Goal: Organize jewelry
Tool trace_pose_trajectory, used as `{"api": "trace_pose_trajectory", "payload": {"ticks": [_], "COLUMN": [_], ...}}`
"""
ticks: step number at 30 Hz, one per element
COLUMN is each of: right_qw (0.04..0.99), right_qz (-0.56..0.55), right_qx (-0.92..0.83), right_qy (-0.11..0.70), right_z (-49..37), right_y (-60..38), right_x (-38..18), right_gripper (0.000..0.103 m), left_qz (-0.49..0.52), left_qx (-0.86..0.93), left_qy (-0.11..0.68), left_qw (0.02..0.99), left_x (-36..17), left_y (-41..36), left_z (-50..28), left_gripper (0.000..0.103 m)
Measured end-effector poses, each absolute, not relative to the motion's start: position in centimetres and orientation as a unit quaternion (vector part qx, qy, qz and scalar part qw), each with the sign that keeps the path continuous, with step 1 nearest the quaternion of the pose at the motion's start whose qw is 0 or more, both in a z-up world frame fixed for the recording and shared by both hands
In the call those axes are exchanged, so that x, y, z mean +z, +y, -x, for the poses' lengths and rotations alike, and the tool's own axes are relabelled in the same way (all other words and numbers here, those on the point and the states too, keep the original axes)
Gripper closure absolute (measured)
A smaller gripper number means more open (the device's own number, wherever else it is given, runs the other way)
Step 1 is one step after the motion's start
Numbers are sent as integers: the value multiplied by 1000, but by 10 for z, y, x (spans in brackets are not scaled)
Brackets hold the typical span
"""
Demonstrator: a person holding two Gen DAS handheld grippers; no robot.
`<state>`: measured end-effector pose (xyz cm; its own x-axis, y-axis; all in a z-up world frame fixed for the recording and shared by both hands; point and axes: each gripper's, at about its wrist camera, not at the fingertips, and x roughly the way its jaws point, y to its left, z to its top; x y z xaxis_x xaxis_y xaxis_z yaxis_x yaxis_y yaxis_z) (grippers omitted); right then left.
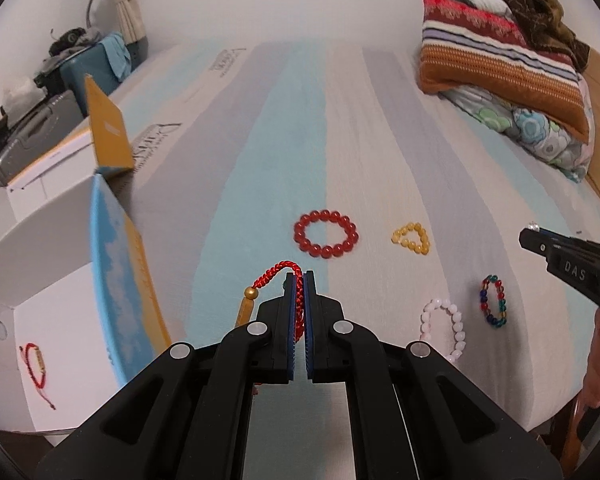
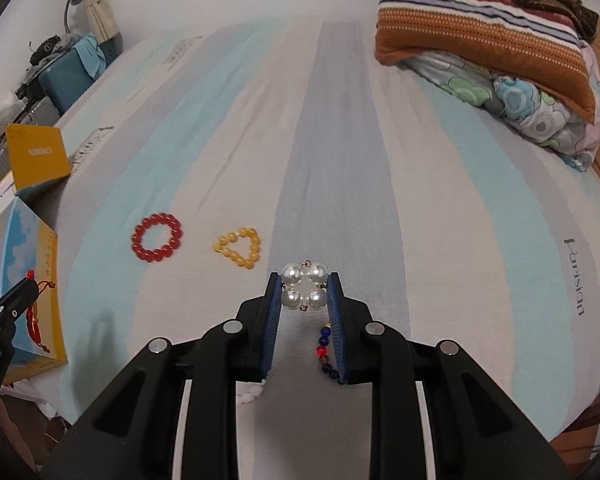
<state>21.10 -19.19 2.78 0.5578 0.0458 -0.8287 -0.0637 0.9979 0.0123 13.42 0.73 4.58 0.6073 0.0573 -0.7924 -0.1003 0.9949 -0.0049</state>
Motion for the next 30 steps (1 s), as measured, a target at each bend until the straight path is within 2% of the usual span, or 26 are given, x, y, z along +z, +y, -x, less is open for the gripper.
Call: {"api": "trace_pose_trajectory", "payload": {"ticks": [18, 30], "right_qw": [904, 912], "right_qz": [33, 60], "right_qx": [69, 144], "right_qy": [420, 379], "right_z": [-163, -128], "right_y": [-118, -21], "right_x": [93, 122], "right_gripper": [81, 81], "left_qz": [37, 57], "left_qx": [96, 160], "left_qy": [401, 384], "left_qw": [910, 907], "left_x": [105, 127], "left_y": [61, 139], "left_z": [-79, -30], "left_gripper": [100, 100]}}
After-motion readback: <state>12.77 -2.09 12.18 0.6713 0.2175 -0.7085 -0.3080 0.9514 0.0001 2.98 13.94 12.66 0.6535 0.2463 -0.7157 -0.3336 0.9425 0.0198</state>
